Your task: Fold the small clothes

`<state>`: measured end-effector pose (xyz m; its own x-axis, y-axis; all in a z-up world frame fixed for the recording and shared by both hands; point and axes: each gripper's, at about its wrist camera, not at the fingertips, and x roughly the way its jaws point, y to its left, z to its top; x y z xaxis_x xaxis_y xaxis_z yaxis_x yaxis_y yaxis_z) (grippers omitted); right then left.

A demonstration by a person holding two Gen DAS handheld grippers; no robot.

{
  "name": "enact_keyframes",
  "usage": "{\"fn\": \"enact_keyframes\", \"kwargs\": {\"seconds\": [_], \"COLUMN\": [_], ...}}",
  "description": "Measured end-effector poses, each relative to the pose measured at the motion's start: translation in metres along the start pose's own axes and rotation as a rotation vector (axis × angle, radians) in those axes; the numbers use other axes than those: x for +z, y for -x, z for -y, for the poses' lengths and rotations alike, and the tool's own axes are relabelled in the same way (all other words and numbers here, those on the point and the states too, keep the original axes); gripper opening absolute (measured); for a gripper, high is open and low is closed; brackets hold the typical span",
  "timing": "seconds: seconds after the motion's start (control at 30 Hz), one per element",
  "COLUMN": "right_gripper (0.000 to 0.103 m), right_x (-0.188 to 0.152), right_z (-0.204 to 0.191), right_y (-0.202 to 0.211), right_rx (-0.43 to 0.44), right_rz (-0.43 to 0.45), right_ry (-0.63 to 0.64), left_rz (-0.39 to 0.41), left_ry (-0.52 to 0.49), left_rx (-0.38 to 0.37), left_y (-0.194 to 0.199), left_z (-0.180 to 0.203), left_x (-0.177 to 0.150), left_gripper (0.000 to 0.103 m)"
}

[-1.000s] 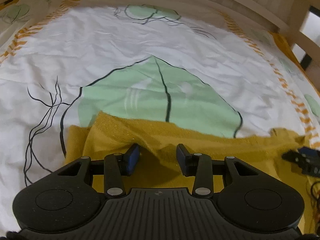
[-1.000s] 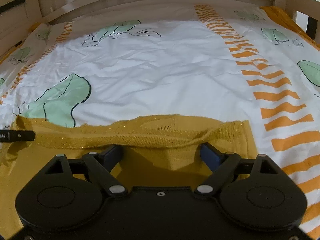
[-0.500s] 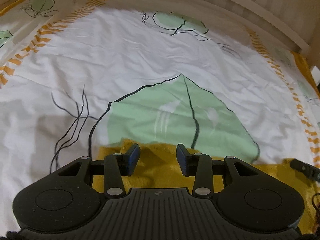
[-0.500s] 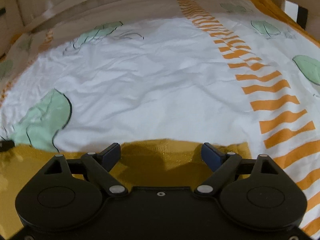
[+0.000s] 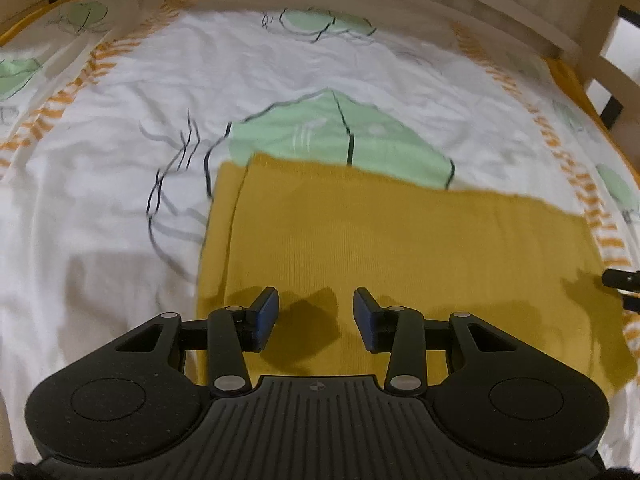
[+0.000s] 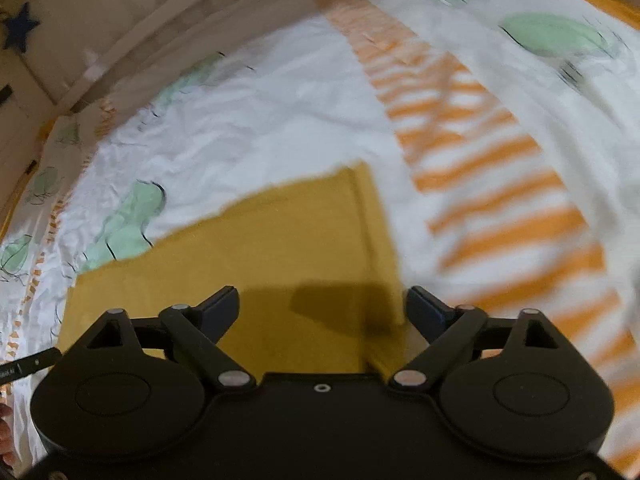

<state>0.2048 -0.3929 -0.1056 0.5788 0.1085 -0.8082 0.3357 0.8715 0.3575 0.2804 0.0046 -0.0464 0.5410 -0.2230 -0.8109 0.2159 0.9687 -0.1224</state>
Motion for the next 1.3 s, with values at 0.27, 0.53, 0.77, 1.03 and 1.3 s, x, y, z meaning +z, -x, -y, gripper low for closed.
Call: {"fn": "enact_keyframes", "kwargs": {"seconds": [0.27,0.53,0.77,1.03,1.3], "right_gripper": [0.095,0.096,0.103,0.103,0.103], "right_x": [0.006,0.015,-0.005,-0.007,0.002], "right_z": [-0.026,-0.009,0.011,-0.004,0.016], "right_y": [0.024,-0.008,-0.016,-0.019,-0.020], "right_rx": [-0.025,0.011,0.102,0.075,0.158], "right_rz": [0.065,-0.046,-0.062,-0.093,-0.116], "right_ry": [0.112,-0.031,0.026,0.191,0.086], "left_rz": [-0.046,-0.057,-0.054,-0.005,-0.072], "left_ry": [0.039,0.084,-0.001,0.051,0.161], "left_rx": [-0.007,-0.037,-0.013,-0.118,-0.207], "left_y": [-0.011,-0.015,-0.017,0.001,-0.042], "left_z": [-0.004,-0.010,0.006,0.034,0.074], "left_x": [-0.009,-0.014,-0.014,0.022,0.055], "left_gripper": [0.040,0.041,0.054,0.054,0.054]}}
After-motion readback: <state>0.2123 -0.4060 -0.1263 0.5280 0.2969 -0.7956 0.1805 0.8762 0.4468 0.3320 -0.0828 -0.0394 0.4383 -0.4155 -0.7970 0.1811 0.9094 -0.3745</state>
